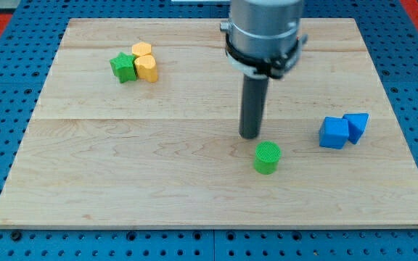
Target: Slide the green circle below the yellow heart
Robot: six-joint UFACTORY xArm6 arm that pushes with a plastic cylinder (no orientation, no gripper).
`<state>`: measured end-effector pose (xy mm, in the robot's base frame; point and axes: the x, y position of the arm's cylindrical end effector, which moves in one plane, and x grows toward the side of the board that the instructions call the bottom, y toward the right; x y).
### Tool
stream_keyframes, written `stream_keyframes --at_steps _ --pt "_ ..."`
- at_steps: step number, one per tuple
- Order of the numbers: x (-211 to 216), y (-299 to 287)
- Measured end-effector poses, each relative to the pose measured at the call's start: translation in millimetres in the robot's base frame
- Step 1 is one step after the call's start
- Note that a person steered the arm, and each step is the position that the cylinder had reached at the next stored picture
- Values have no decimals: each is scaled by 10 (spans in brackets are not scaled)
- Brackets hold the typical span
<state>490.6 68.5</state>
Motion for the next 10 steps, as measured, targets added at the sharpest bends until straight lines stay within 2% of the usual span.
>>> stream_keyframes --at_steps 1,2,3,4,5,6,7,8,9,10 --pt "122 801" --pt "779 769" --pt "672 196" --pt "71 -153" --pt "-205 -910" --pt "-428 -610" --pt "-789 -840" --pt "-895 -1528" --pt "-467 -1380" --pt "-413 -2023"
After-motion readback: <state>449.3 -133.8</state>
